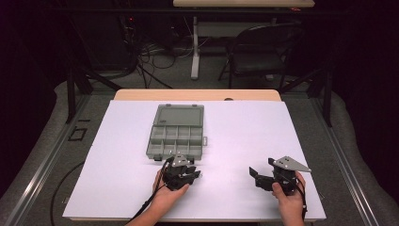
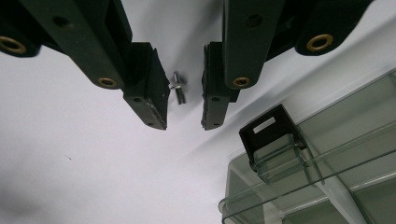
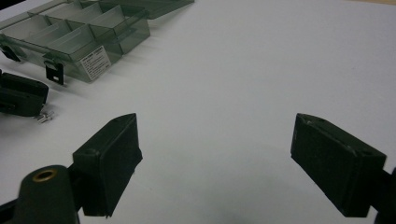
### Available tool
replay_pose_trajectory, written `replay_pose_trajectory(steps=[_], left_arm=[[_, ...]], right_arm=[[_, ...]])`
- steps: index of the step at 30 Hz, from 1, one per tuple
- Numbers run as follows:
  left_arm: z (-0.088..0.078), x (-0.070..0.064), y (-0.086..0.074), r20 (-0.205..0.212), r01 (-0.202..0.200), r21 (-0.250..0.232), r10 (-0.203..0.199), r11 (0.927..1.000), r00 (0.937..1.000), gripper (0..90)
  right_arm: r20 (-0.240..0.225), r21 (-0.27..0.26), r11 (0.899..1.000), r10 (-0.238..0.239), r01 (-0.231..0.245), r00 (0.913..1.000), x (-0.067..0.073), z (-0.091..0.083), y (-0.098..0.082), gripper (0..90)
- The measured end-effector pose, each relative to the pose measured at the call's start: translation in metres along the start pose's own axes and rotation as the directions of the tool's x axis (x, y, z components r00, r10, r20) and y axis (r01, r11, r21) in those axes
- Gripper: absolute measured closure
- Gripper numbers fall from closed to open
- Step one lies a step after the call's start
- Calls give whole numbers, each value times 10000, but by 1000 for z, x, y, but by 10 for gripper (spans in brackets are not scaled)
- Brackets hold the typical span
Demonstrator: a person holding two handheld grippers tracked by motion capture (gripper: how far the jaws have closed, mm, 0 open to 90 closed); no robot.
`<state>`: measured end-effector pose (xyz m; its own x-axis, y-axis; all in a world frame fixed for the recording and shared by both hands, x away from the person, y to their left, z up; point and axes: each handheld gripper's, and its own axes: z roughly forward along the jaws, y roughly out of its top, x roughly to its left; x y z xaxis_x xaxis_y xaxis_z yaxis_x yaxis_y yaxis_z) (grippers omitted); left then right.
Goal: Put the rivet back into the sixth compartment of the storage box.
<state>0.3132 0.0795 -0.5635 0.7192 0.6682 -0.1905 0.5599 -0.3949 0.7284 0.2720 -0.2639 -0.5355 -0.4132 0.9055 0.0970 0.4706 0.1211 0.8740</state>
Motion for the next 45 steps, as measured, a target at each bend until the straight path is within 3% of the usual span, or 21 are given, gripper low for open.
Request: replay_pose_trajectory(steps=[6,13,24,34,36,44,45], left_arm=[[4,-1,1,20,-59,4,59,10000,10000,744],[4,-3,1,-222,-263,139,266,9996,9994,858],[-1,0,3,-65,-130,33,130,9999,9999,871],[-25,6,11,-169,207,-529,-216,9984,9996,871],[-32,9,12,-224,229,-602,-243,9979,9995,871],[-52,26,15,-499,723,-1011,-777,9922,9957,871],[-54,28,15,-587,815,-1110,-884,9905,9944,871]], right_arm=[[32,5,10000,19,-20,10000,0,0,0,152],[39,2,10000,43,-43,10000,0,0,-1,152],[28,19,10000,53,-53,10000,-1,0,-1,152],[6,118,9999,51,-51,10000,-1,-1,0,152],[40,-102,9999,54,-53,10000,-1,0,-1,152],[6,125,9999,49,-49,10000,-1,-1,0,152],[38,-98,9999,64,-63,10000,0,0,-1,152]])
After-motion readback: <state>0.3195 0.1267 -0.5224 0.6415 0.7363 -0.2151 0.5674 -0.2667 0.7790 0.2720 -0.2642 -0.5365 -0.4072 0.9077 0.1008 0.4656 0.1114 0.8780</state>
